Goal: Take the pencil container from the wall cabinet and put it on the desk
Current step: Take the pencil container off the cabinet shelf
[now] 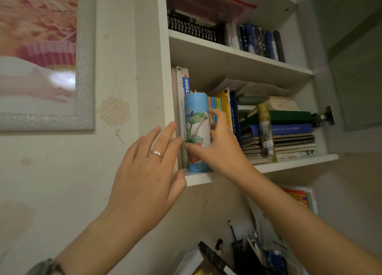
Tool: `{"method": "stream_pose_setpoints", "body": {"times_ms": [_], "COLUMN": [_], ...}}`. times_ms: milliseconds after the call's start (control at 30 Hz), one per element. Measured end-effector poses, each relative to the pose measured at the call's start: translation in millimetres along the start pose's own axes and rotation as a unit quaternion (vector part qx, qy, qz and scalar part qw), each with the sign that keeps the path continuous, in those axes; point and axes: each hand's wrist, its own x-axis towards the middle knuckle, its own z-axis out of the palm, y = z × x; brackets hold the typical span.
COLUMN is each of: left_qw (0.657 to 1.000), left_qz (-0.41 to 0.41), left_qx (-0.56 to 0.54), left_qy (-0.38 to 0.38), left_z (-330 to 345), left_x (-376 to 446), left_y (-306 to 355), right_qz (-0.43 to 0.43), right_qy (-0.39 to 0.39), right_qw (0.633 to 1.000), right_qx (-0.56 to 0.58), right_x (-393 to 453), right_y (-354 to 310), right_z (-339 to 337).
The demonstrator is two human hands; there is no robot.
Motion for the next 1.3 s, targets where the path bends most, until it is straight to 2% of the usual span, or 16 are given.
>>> {"method": "stream_pose_setpoints", "body": {"times_ms": [333,567,733,1067,1300], "left_qw": [1.000,1.000,1.000,0.998,0.987], "left_qz": [-0.005,-0.010,-0.014,-0.038,-0.007], "left_qx": [-0.015,-0.013,-0.009,-0.048,-0.161], "left_qy": [0.017,0.004,-0.007,0.001,-0.015], "left_z": [1.6,0.1,-6.2,-20.0,-38.3], "left_x": [-0.3,-0.3,2.6,-2.9,-23.7], "left_y": [-0.9,0.1,5.8,41.7,97.7], "right_qz": [0.017,0.003,-0.003,0.050,0.080], "right_qy": [0.011,0.059,0.059,0.059,0.096], "right_qw": [1.000,0.998,0.998,0.994,0.986], "right_qx": [0.003,0.001,-0.035,-0.082,-0.108], "right_x": [7.9,-3.6,-36.2,-120.3,-178.9], "right_y": [2.0,-26.3,-44.1,-60.2,-62.1], "right_z": [5.0,-37.7,-83.9,-135.1,-158.8]}}
